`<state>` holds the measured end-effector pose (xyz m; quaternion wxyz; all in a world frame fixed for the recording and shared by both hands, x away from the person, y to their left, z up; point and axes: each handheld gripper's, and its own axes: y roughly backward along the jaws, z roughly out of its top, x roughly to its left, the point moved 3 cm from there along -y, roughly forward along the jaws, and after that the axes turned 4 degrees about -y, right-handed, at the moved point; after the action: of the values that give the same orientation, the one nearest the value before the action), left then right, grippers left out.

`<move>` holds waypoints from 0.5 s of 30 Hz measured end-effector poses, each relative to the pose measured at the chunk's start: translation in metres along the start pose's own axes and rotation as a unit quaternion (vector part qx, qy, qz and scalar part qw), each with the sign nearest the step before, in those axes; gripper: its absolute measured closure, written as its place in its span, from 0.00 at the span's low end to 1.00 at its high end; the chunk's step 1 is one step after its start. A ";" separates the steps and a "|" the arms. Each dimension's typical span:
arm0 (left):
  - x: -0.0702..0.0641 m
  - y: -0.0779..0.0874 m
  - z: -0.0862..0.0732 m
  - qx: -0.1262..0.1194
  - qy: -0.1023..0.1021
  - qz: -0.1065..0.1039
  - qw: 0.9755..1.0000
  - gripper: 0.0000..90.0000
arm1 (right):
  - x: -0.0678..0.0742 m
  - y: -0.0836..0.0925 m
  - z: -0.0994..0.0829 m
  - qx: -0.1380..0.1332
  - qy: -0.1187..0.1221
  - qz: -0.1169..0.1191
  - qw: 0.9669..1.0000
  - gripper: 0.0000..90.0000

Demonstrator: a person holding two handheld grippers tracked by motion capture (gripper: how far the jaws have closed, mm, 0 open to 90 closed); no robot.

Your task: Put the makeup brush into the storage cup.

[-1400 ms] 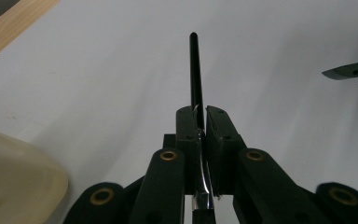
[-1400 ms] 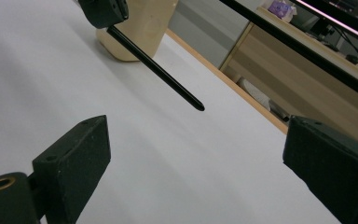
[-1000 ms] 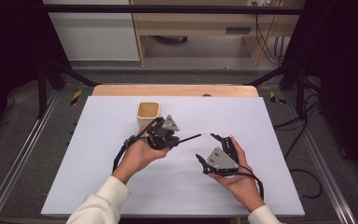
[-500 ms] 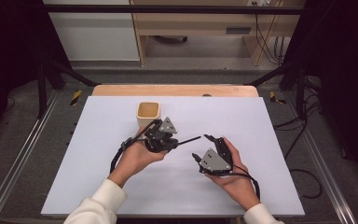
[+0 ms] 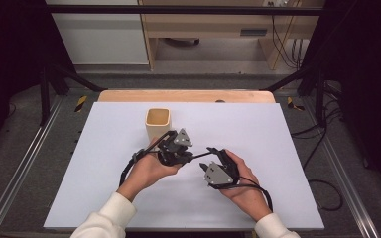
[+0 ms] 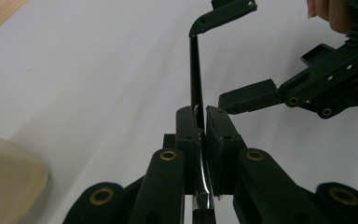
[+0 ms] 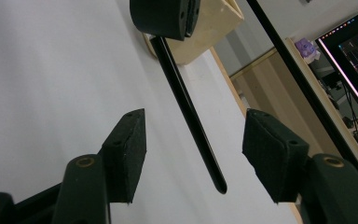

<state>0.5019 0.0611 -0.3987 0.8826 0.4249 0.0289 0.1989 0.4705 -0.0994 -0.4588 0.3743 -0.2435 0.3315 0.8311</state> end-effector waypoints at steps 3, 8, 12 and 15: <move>-0.002 -0.001 0.000 0.003 -0.003 -0.003 1.000 0.93 | 0.001 0.000 0.001 0.000 0.010 0.002 1.000 0.48; -0.004 -0.001 0.000 0.006 -0.010 -0.007 1.000 0.93 | 0.002 -0.003 0.003 0.006 0.032 0.008 0.999 0.55; -0.005 -0.001 0.000 0.007 -0.011 -0.008 1.000 0.93 | 0.004 -0.004 0.003 0.007 0.037 0.013 0.999 0.60; -0.005 0.000 -0.001 0.009 -0.015 -0.009 1.000 0.93 | 0.006 -0.005 0.002 0.011 0.035 0.018 0.999 0.63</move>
<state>0.4967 0.0595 -0.3999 0.8807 0.4359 0.0209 0.1841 0.4704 -0.0928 -0.4625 0.3496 -0.2625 0.3580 0.8250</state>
